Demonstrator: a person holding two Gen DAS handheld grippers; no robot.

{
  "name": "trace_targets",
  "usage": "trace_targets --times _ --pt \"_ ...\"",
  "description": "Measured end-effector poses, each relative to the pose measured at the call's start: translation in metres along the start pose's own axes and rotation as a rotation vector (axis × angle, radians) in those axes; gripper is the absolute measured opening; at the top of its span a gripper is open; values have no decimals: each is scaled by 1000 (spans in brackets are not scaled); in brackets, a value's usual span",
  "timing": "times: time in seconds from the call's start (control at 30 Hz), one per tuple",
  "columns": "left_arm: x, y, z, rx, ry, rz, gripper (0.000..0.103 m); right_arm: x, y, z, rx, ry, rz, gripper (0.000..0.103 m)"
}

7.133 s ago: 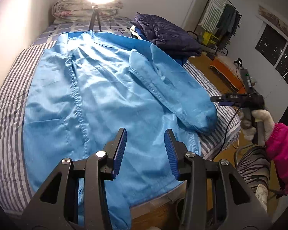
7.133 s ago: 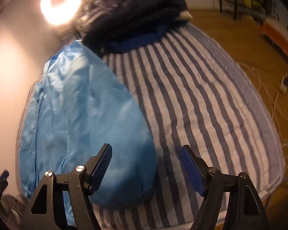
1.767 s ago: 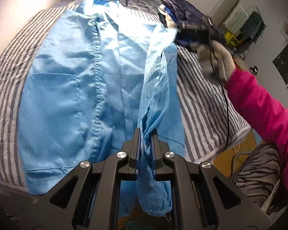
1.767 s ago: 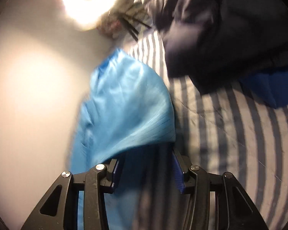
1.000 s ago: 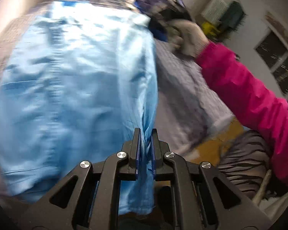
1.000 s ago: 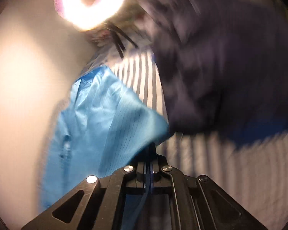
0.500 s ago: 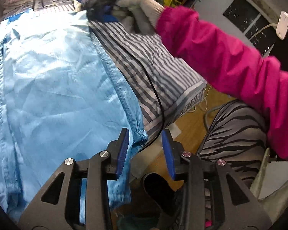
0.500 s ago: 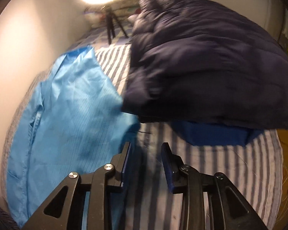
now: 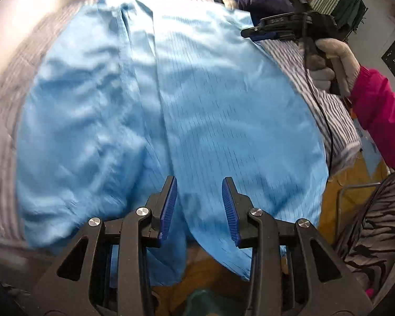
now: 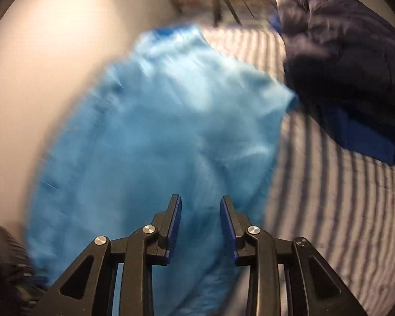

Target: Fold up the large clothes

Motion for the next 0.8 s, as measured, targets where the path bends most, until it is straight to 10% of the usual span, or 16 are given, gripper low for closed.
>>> trace_targets --times 0.4,0.53,0.8 --pt "2 19 -96 314 22 -76 36 -48 15 -14 68 13 -62 35" --pt "-16 10 -81 252 44 -110 36 -55 31 -2 122 -71 -56 60" --pt "-10 15 -107 247 207 -55 36 -25 74 -22 356 -206 57 31"
Point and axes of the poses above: each gripper's, at about its wrist camera, not at the fingertips, and x roughly the way its jaws point, z to its left, y to its underside, the point moved 4 cm from there along x, roughly the way its jaws point, and after that the axes turned 8 degrees about -y, right-handed, at the moved point
